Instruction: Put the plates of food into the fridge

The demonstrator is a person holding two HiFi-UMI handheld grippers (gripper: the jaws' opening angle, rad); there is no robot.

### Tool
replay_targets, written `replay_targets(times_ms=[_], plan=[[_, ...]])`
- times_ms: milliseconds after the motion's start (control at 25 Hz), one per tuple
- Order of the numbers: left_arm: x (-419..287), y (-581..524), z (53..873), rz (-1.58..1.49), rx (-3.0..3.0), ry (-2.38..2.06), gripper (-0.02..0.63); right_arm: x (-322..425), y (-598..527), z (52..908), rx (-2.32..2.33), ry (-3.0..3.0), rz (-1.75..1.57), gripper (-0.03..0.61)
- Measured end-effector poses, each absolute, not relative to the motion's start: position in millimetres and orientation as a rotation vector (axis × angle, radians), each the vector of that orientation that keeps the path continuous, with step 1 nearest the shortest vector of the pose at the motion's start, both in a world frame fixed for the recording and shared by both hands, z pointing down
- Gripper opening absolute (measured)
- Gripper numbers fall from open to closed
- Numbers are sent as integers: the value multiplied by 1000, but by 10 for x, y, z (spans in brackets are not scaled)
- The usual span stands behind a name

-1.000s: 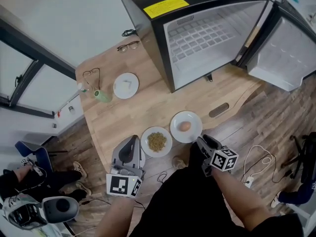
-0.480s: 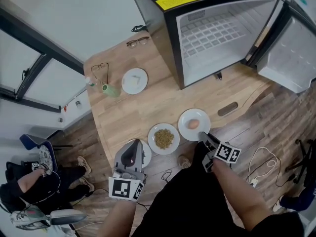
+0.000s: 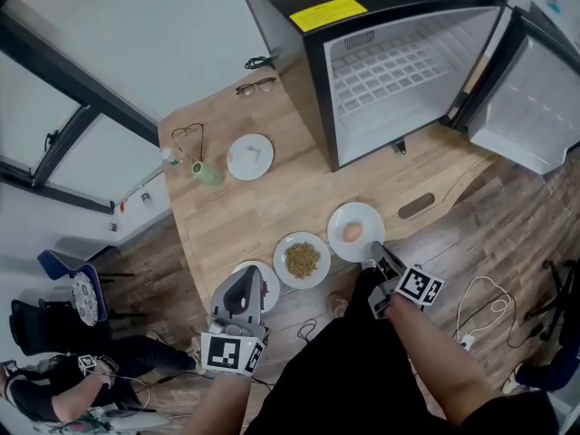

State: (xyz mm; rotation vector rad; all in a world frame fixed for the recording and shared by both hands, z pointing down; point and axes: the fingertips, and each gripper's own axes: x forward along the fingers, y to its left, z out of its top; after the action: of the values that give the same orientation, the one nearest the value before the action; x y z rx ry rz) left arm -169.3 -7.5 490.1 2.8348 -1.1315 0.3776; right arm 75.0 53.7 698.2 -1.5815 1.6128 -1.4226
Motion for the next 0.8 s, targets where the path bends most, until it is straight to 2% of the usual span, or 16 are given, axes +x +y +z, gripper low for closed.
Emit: replay_targets(times_ms=[800], plan=[[-1367,-273,4547,239,2902,-1073,3,1283,653,6379,-1600,1507,-1319,32]])
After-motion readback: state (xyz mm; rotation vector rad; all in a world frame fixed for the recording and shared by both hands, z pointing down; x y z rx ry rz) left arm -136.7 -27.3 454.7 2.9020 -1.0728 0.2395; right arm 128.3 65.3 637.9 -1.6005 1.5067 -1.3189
